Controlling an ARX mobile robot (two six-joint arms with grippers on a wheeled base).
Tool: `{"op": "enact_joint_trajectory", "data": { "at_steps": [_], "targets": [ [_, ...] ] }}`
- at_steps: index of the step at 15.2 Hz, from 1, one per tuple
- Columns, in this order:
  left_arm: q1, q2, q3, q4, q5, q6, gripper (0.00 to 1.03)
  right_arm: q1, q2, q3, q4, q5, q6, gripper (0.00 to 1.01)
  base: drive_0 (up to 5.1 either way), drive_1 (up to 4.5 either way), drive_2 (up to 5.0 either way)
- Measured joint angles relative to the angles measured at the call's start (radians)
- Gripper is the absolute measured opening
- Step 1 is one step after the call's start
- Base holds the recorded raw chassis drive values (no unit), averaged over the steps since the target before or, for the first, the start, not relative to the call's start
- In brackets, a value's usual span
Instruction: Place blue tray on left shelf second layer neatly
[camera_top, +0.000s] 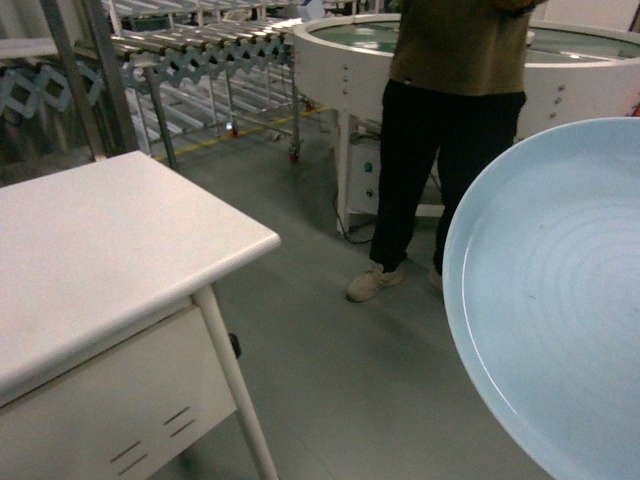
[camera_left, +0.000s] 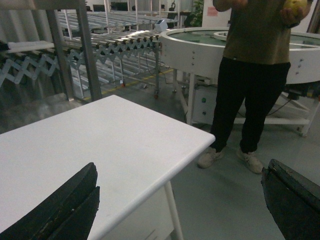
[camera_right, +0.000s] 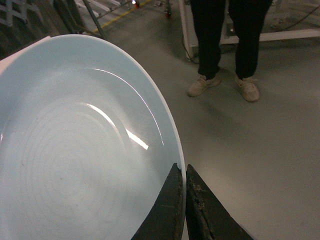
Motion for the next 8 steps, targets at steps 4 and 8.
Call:
{"op": "enact_joint_trajectory", "data": {
  "at_steps": [4, 8],
  "targets": [
    [0.0, 0.0, 0.0, -0.001, 0.0, 0.0, 0.98, 0.0, 0.0, 0.0, -0.002, 0.0, 0.0, 0.02, 3.3, -4.06, -4.1],
    [0.0, 0.0, 0.0, -0.001, -0.001, 0.0, 0.98, 0.0, 0.0, 0.0, 0.0, 0.0, 0.0, 0.02, 3.4, -3.99, -4.0]
  ]
}}
